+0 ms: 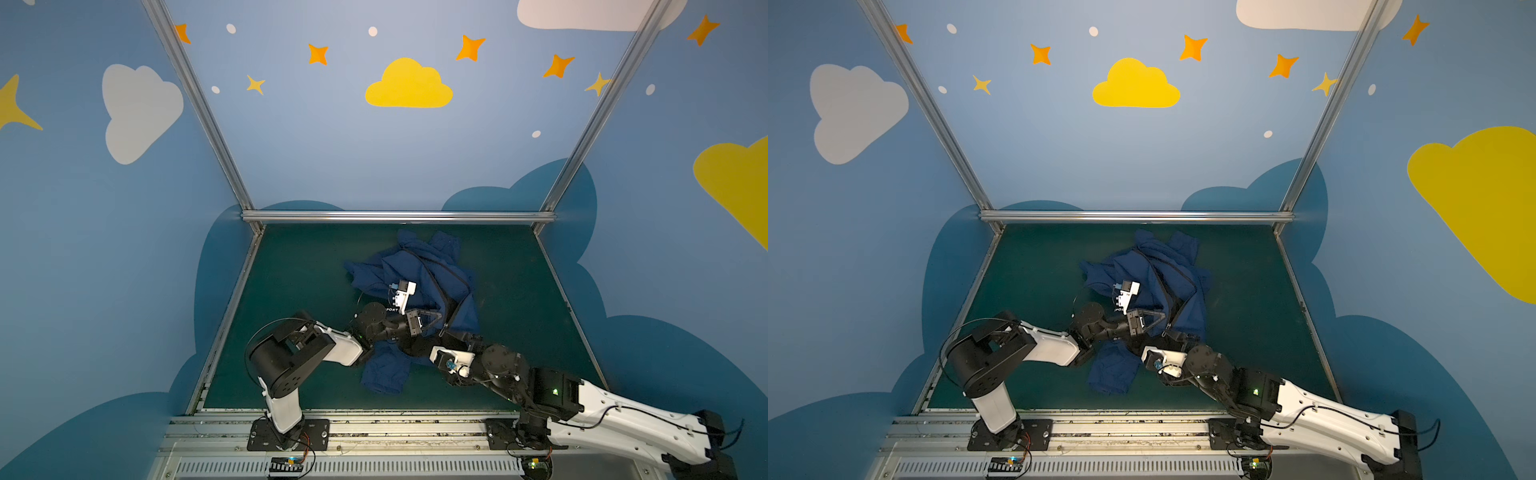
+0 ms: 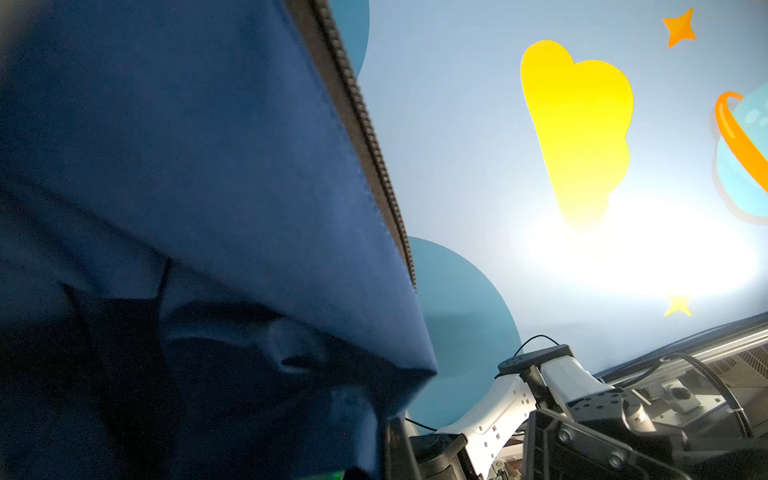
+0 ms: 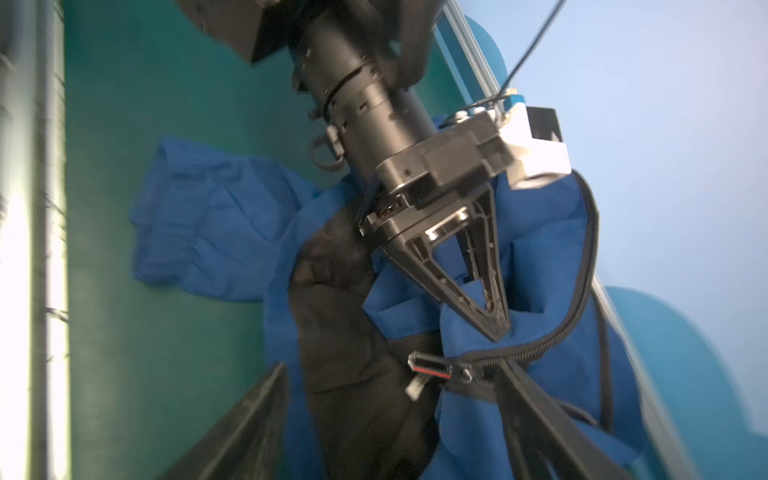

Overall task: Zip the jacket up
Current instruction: 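Hold the zipper edge with the left gripper while the right gripper pinches the slider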

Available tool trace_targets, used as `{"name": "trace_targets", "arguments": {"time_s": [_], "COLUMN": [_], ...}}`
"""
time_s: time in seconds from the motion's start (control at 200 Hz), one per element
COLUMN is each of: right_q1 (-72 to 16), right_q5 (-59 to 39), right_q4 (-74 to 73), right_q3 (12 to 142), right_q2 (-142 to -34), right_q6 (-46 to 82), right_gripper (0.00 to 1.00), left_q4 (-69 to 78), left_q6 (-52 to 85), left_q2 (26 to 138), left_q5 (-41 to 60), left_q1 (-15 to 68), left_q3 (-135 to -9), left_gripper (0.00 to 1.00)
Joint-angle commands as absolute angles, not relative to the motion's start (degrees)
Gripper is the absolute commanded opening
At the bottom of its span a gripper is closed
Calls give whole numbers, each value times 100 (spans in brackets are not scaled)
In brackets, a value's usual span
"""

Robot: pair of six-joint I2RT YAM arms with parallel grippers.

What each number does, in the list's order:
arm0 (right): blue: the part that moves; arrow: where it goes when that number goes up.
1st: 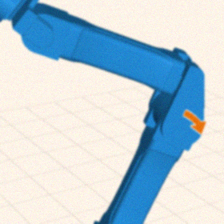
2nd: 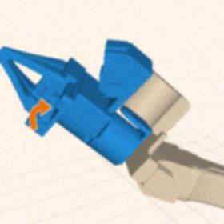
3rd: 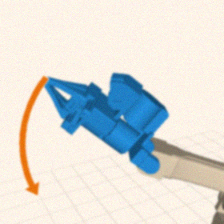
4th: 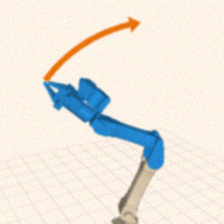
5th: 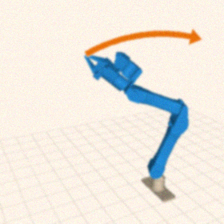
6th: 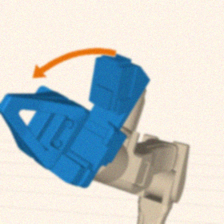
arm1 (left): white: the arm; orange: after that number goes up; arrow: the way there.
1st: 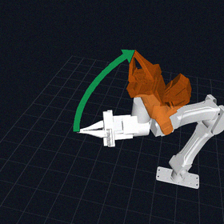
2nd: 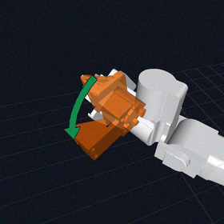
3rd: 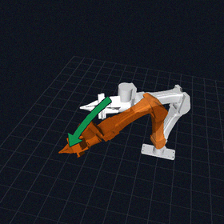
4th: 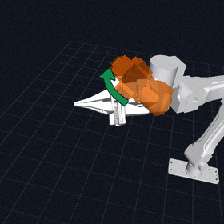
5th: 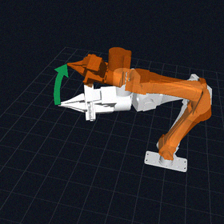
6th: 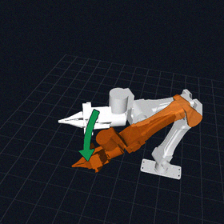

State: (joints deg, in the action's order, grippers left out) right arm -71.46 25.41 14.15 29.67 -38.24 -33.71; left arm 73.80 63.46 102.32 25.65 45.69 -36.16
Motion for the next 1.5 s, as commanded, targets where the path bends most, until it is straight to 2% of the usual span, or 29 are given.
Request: {"name": "trace_targets", "arguments": {"time_s": [0.0, 0.12, 0.255, 0.621, 1.086, 1.332, 1.497], "right_q1": [-7203, -7134, -6998, -6398, -6022, -5900, -5897], "right_q5": [3281, 3471, 3384, 2748, 2610, 2427, 2068], "right_q4": [367, -49, -144, -371, -937, -689, 165], "right_q3": [2746, 2565, 2490, 2338, 2329, 2395, 2833], "right_q2": [-3856, -3985, -4049, -4328, -4724, -4594, -4392], "right_q6": [-4256, -4707, -4814, -4904, -4922, -4835, -4404], "right_gripper": [78, 78, 73, 73, 73, 73, 73], "left_q4": [7584, 7610, 7611, 7559, 7517, 7547, 7581], "left_q6": [6362, 6379, 6382, 6381, 6369, 6389, 6419], "left_q2": [10116, 10127, 10131, 10097, 10081, 10112, 10069], "left_q5": [2505, 2500, 2496, 2486, 2470, 2469, 2510], "left_q1": [4544, 4544, 4544, 4543, 4540, 4539, 4411], "left_q3": [-3568, -3586, -3595, -3625, -3660, -3673, -3648], "left_gripper": [3, 3, 3, 3, 3, 3, 3]}}
